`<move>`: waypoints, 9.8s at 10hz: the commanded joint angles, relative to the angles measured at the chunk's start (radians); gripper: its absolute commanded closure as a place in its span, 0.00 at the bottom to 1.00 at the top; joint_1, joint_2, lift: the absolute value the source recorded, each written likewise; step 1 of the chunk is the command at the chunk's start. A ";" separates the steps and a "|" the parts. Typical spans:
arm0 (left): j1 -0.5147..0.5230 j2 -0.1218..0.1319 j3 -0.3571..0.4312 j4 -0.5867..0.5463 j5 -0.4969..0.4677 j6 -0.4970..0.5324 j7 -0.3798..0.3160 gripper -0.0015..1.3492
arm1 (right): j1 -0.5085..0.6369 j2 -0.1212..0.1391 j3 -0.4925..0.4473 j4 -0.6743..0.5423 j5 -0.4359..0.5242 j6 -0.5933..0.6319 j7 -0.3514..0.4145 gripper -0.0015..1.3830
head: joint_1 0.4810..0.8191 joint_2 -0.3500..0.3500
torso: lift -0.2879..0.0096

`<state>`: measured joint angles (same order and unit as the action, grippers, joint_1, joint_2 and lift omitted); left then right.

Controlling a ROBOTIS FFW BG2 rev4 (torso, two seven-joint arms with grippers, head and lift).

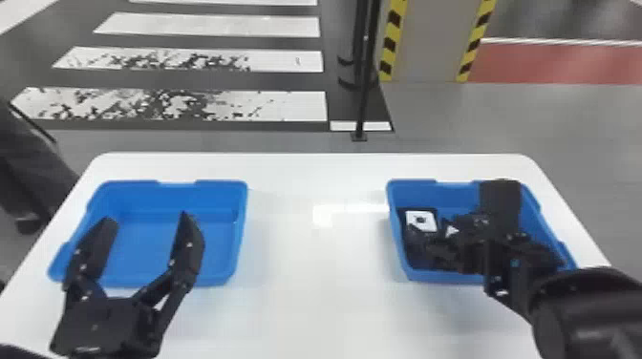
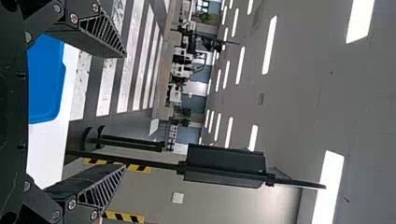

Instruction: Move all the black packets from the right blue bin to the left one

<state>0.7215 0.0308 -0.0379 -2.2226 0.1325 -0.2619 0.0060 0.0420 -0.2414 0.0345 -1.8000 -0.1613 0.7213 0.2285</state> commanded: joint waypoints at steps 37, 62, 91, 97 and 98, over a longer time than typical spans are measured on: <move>-0.213 0.015 0.018 -0.054 0.222 0.630 -0.314 0.28 | 0.044 -0.105 0.546 -0.044 -0.654 -0.527 0.114 0.84 | 0.63 0.88 | 0.50; -0.039 -0.022 0.090 0.062 0.155 -0.042 -0.110 0.14 | 0.225 -0.016 -0.126 -0.381 -0.291 -0.049 0.087 0.06 | 0.63 0.76 | 0.50; 0.034 -0.020 0.054 0.000 0.155 0.019 -0.127 0.14 | -0.089 0.008 -0.134 -0.025 -0.220 0.508 -0.242 0.31 | 0.63 0.38 | 0.50; 0.029 -0.022 0.052 0.015 0.161 0.002 -0.130 0.14 | -0.025 0.008 -0.120 -0.145 -0.255 0.432 -0.241 0.84 | 0.63 0.42 | 0.50; 0.027 -0.023 0.052 0.017 0.163 -0.008 -0.130 0.14 | 0.000 0.005 -0.122 -0.130 -0.273 0.314 -0.172 0.84 | 0.63 0.43 | 0.50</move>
<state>0.7503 0.0087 0.0139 -2.2063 0.2942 -0.2658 -0.1242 0.0295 -0.2355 -0.0864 -1.9360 -0.4256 1.0905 0.0550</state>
